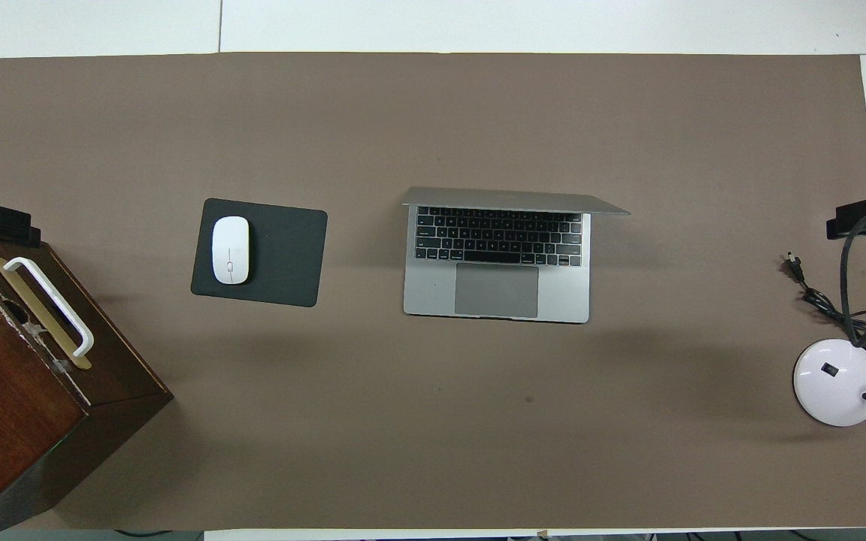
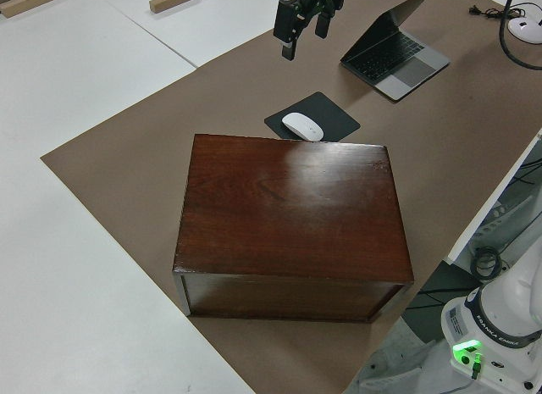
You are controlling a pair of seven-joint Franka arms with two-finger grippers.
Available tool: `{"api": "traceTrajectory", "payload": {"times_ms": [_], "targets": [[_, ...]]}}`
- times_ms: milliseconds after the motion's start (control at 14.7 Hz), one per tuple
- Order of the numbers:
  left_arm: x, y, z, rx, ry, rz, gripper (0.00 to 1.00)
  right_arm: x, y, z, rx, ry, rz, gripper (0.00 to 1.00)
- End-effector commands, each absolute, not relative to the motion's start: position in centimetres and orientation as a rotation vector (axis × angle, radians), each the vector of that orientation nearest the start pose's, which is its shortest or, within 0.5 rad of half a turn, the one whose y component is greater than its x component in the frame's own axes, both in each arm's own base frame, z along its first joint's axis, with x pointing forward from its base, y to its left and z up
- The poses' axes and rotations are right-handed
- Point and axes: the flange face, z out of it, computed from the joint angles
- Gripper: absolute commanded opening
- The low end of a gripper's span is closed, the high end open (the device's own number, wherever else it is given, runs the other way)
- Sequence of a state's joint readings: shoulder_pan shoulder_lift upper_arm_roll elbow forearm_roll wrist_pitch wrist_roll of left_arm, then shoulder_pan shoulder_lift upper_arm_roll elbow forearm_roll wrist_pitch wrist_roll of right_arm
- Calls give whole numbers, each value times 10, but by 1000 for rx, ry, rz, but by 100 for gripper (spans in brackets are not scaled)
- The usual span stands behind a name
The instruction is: Close laptop with both arms
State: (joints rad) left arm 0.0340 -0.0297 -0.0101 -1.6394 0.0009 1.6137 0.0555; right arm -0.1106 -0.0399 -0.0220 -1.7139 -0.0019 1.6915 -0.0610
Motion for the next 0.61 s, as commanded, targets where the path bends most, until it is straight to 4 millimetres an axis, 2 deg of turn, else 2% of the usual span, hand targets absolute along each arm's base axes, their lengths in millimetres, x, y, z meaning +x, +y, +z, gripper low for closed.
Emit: {"api": "traceTrajectory", "payload": {"times_ms": [0,544], "targets": [[543,16,613,-3142,29,-19,100,539,-77,589,-3141,94,-56,100],[543,15,613,-3142,29,-19,100,538,-78,589,-3141,87,-56,100]]}}
